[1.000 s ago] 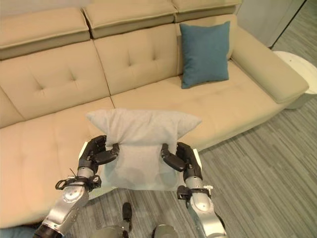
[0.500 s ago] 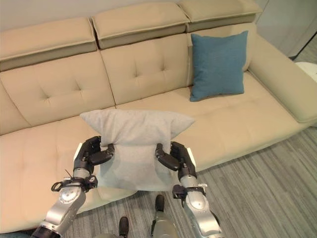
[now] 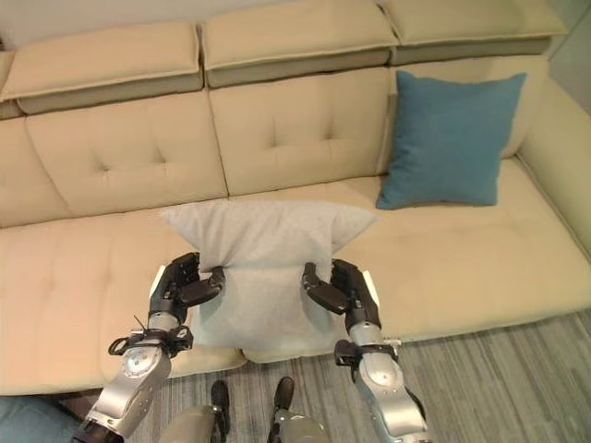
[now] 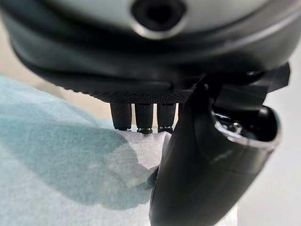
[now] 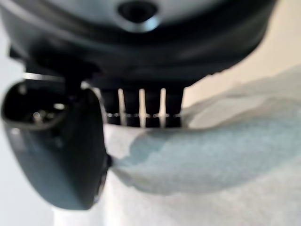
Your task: Pick up all the scattered cushions and arrange them neatly on the sofa.
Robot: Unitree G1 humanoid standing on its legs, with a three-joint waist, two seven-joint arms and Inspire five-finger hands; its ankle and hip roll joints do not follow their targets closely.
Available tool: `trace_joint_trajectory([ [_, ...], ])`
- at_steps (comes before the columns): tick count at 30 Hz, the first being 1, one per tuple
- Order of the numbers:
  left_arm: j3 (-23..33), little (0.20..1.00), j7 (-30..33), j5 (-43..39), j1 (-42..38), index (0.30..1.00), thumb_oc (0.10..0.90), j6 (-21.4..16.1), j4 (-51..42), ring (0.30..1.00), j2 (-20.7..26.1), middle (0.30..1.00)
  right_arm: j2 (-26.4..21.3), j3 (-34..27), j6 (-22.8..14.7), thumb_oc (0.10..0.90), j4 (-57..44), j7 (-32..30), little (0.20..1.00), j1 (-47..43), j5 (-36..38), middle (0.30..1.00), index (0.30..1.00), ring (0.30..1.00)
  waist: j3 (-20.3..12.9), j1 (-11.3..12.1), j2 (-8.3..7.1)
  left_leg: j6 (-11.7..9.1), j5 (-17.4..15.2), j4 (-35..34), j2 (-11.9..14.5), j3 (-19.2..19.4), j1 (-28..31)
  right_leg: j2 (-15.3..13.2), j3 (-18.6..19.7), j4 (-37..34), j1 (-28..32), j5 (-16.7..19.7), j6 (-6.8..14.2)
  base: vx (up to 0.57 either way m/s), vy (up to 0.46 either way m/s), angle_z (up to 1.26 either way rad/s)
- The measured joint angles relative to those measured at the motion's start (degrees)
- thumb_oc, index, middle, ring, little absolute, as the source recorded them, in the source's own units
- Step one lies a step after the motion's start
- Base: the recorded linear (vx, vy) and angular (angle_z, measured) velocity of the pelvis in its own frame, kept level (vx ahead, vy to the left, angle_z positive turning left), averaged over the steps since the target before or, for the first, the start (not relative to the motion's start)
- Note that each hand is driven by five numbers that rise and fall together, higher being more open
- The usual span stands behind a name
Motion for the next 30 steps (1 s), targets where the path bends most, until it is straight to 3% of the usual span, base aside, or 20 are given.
trace_joint_trajectory([
  [1, 0.0, 0.3, 0.0, 0.0, 0.0, 0.3, 0.4, 0.0, 0.0, 0.3, 0.0, 0.3, 0.0, 0.0, 0.0, 0.4, 0.0, 0.0, 0.3, 0.0, 0.0, 0.3, 0.3, 0.3, 0.0, 0.0, 0.0, 0.0, 0.0, 0.0, 0.0, 0.0, 0.0, 0.0, 0.0, 0.0, 0.0, 0.0, 0.0, 0.31, 0.176, -0.21],
  [2, 0.18, 0.3, 0.06, 0.05, 0.41, 0.3, 0.4, 0.02, -0.23, 0.3, 0.04, 0.3, -0.16, 0.05, -0.01, 0.4, -0.09, 0.05, 0.3, 0.12, -0.11, 0.3, 0.3, 0.3, -0.04, 0.88, 2.8, 1.43, 4.07, -5.23, 0.37, -2.58, 4.37, 1.97, 0.15, 1.26, 1.28, -1.02, 0.53, 0.21, 0.143, -0.2],
  [3, 0.14, 0.3, -0.11, 0.2, 0.04, 0.3, 0.4, 0.04, -0.35, 0.3, 0.2, 0.3, 0.18, -0.24, 0.06, 0.4, 0.04, -0.02, 0.3, 0.04, -0.11, 0.3, 0.3, 0.3, 0.1, 0.63, 3.69, 3.38, 6.92, -7.4, 0.34, -3.36, 6.33, 2.12, 0.53, 2.35, 1.31, -1.97, 0.92, 0.29, 0.203, -0.16],
  [9, 0.86, 0.3, -0.11, 0.27, 0.12, 0.3, 0.4, 0.03, -0.89, 0.3, 2.1, 0.3, 0.69, 0.55, 0.22, 0.4, -0.18, 0.81, 0.3, 0.11, -0.34, 0.3, 0.3, 0.3, 0.12, 1.03, 3.25, 5.3, 6.59, -10.3, -3.6, -2.02, 11.69, -3.4, 4.98, 12.82, -0.12, -6.73, 5.21, 0.12, 0.153, -0.08],
  [10, 1.58, 0.3, 0.04, 0.37, 0.1, 0.3, 0.4, 0.01, -1.05, 0.3, 2.76, 0.3, 0.92, 1.13, 0.34, 0.4, -0.18, 1.1, 0.3, -0.57, -0.76, 0.3, 0.3, 0.3, 0.12, 1.08, 3.32, 5.92, 6.19, -10.85, -3.66, -1.56, 13.1, -4.58, 6.52, 20.39, -2.83, -8.95, 6.83, 0.08, 0.049, -0.03],
  [13, 2.03, 0.3, 0.33, 0.88, -0.49, 0.3, 0.4, 0.0, -1.56, 0.3, 3.38, 0.3, 1.87, 1.24, 0.34, 0.4, -0.2, 1.06, 0.3, -0.71, -0.88, 0.3, 0.3, 0.3, 0.2, 0.95, 3.16, 7.9, 4.75, -10.94, -3.42, -2.87, 14.38, -5.58, 8.64, 31.3, -7.56, -10.61, 8.45, 0.07, -0.008, 0.18],
  [14, 2.54, 0.3, 0.49, 1.5, -1.42, 0.3, 0.4, -0.03, -1.93, 0.3, 3.34, 0.3, 2.33, 0.88, 0.29, 0.4, -0.65, 0.97, 0.3, -0.97, -1.42, 0.3, 0.3, 0.3, 0.31, 0.45, 2.48, 8.0, 4.22, -11.22, -3.95, -4.62, 14.35, -5.61, 13.34, 29.81, -9.2, -12.87, 8.49, 0.09, -0.082, 0.42],
  [16, 2.81, 0.3, 0.58, 1.54, -1.55, 0.3, 0.4, -0.04, -1.95, 0.3, 3.54, 0.3, 2.45, 1.04, 0.2, 0.4, -0.49, 0.95, 0.3, -1.45, -2.3, 0.3, 0.3, 0.3, 0.23, 0.9, 1.98, 8.02, 4.14, -11.29, -4.35, -5.84, 14.34, -5.97, 14.33, 24.32, -9.73, -12.06, 7.61, 0.13, -0.105, 0.35],
  [17, 2.91, 0.3, 1.15, 1.6, -2.11, 0.3, 0.4, -0.02, -1.92, 0.3, 3.91, 0.3, 2.43, 1.27, 0.25, 0.4, -0.13, 0.83, 0.3, -2.55, -3.02, 0.3, 0.3, 0.3, 0.43, 0.18, 2.44, 7.25, 4.62, -11.96, -3.99, -7.13, 13.97, -5.37, 15.95, 18.76, -9.6, -10.24, 8.09, 0.14, -0.092, 0.44],
  [18, 2.9, 0.3, 1.29, 1.85, -1.99, 0.3, 0.4, -0.03, -2.1, 0.3, 4.22, 0.3, 2.44, 1.31, 0.28, 0.4, -0.22, 0.85, 0.3, -2.48, -3.26, 0.3, 0.3, 0.3, 0.24, -0.11, 1.93, 7.04, 4.74, -12.3, -4.37, -7.59, 14.03, -5.56, 15.63, 15.01, -8.95, -7.94, 8.72, 0.18, -0.139, 0.51],
  [19, 3.08, 0.3, 1.5, 1.89, -1.14, 0.3, 0.4, -0.06, -2.24, 0.3, 3.91, 0.3, 2.22, 1.62, 0.32, 0.4, -0.15, 0.93, 0.3, -2.64, -4.13, 0.3, 0.3, 0.3, -0.17, 0.29, 1.43, 6.39, 5.03, -13.28, -4.61, -7.86, 14.86, -5.92, 15.31, 12.74, -7.98, -1.64, 7.36, 0.13, -0.117, 0.25],
  [21, 3.08, 0.3, 1.63, 1.9, -0.66, 0.3, 0.4, -0.06, -2.35, 0.3, 3.12, 0.3, 2.2, 1.51, 0.33, 0.4, -0.04, 0.66, 0.3, -2.84, -4.19, 0.3, 0.3, 0.3, -0.57, 0.86, 2.4, 5.39, 4.95, -13.62, -3.2, -8.01, 14.91, -4.38, 14.59, 9.08, -6.01, -0.46, 6.43, 0.1, -0.096, 0.09],
  [25, 3.18, 0.3, 1.65, 1.9, -0.8, 0.3, 0.4, -0.07, -2.45, 0.3, 2.51, 0.3, 1.93, 1.25, 0.39, 0.4, -0.02, -0.09, 0.3, -4.07, -4.81, 0.3, 0.3, 0.3, -0.7, 0.56, 2.52, 3.79, 5.45, -13.62, -1.48, -8.96, 14.37, -2.25, 12.26, 0.95, -2.05, 3.33, 4.74, 0.08, -0.121, 0.17],
  [30, 3.16, 0.3, 2.69, 1.95, -2.86, 0.3, 0.4, -0.08, -2.25, 0.3, 1.73, 0.3, -0.17, 1.92, 0.64, 0.4, 0.12, -2.8, 0.3, -8.45, -6.61, 0.3, 0.3, 0.3, -0.86, -0.48, 2.84, 2.7, 6.19, -13.62, -0.62, -9.38, 13.0, -1.4, 10.83, -0.12, -2.35, 3.93, 4.22, 0.02, -0.066, 0.11],
])
